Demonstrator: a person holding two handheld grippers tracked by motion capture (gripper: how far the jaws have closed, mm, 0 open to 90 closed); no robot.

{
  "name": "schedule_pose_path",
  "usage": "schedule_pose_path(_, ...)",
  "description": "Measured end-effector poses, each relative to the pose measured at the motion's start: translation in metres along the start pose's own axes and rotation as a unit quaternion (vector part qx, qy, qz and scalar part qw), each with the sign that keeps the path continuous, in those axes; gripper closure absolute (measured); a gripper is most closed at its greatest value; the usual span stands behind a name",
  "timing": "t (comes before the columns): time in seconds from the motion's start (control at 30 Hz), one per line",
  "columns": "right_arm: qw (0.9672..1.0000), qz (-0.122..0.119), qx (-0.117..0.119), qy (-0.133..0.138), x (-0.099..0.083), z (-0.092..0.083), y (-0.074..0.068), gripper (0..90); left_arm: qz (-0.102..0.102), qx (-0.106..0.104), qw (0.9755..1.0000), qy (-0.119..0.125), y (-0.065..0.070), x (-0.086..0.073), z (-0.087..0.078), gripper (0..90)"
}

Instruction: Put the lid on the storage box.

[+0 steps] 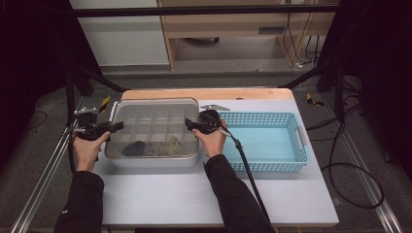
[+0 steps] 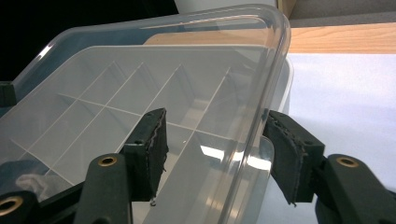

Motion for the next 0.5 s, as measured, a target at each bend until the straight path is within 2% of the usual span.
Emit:
schedule_pose_path(0.17,1.0000,-0.005,-0.001,0.000,-0.0002,0.0004,-0.0012,40.2,0.006,0.005,1.0000,-0.003,0.0002,0.0001,0.0009,32.8)
schedule_pose_path(0.27,0.9999,-0.015,-0.006,0.000,-0.0004,0.0007,-0.0023,39.2,0.019,0.019,0.9996,-0.010,0.0017,-0.0007,0.0046,31.7)
schedule_pose_path(0.33,0.9999,-0.016,-0.004,-0.001,-0.0004,0.0006,-0.0014,39.1,0.014,0.019,0.9996,-0.014,0.0012,-0.0007,0.0061,31.3)
schedule_pose_path(0.5,0.9998,-0.017,-0.003,-0.006,-0.0001,0.0000,-0.0019,37.9,0.023,0.026,0.9993,-0.015,0.0035,0.0003,0.0061,31.3)
Point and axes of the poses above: each handheld gripper's, and its own axes: z roughly forward along the jaws, x roughly out of its top, y roughly to its right, the point moved 2 cm from there along z, roughly forward along the jaws, and after that the axes turned 4 degrees about -z, right-handed, at the moved point
